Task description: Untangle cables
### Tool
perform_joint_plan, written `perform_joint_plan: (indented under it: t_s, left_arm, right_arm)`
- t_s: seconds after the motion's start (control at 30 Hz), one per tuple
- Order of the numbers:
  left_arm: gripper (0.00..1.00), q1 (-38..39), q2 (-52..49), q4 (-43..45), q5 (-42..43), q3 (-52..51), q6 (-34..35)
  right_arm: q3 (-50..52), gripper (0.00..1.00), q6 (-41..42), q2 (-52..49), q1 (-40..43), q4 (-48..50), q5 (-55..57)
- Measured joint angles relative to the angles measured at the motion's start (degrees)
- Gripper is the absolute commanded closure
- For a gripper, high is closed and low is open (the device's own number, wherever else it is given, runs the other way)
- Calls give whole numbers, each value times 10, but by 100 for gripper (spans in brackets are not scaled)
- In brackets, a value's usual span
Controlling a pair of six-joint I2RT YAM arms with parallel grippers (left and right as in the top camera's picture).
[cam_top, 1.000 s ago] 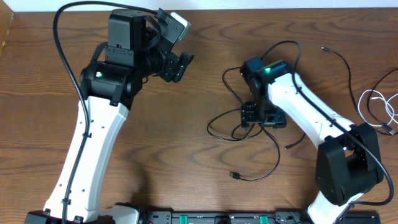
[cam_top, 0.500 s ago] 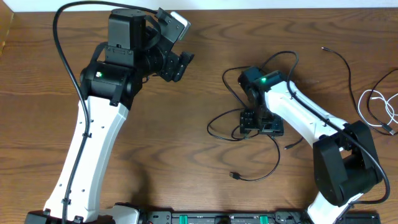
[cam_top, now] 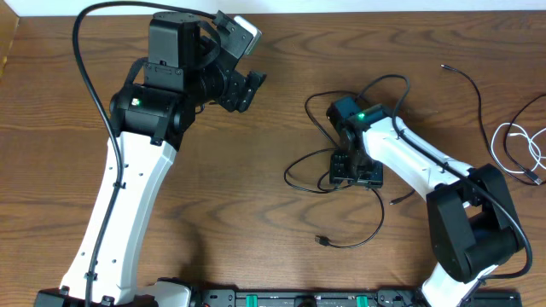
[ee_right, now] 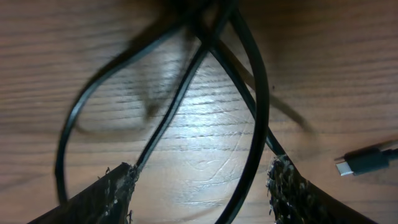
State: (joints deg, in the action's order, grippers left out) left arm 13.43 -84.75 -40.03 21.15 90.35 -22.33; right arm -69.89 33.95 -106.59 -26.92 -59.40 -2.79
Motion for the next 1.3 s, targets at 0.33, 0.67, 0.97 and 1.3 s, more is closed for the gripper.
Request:
perform_joint_plan:
  t_s: [0.33, 0.67, 0.97, 1.3]
  left_arm:
    - [24, 0, 0, 0, 0, 0, 0]
    - [24, 0, 0, 0, 17, 0, 0]
    - [24, 0, 0, 0, 24, 0, 0]
    - [24, 0, 0, 0, 26, 0, 0]
  right_arm:
    - [18, 40, 10, 0, 0, 17, -3]
    - [18, 20, 10, 0, 0, 43, -3]
    - [18, 9, -28, 0, 0, 61, 24]
    - [18, 7, -60, 0, 1, 71, 56]
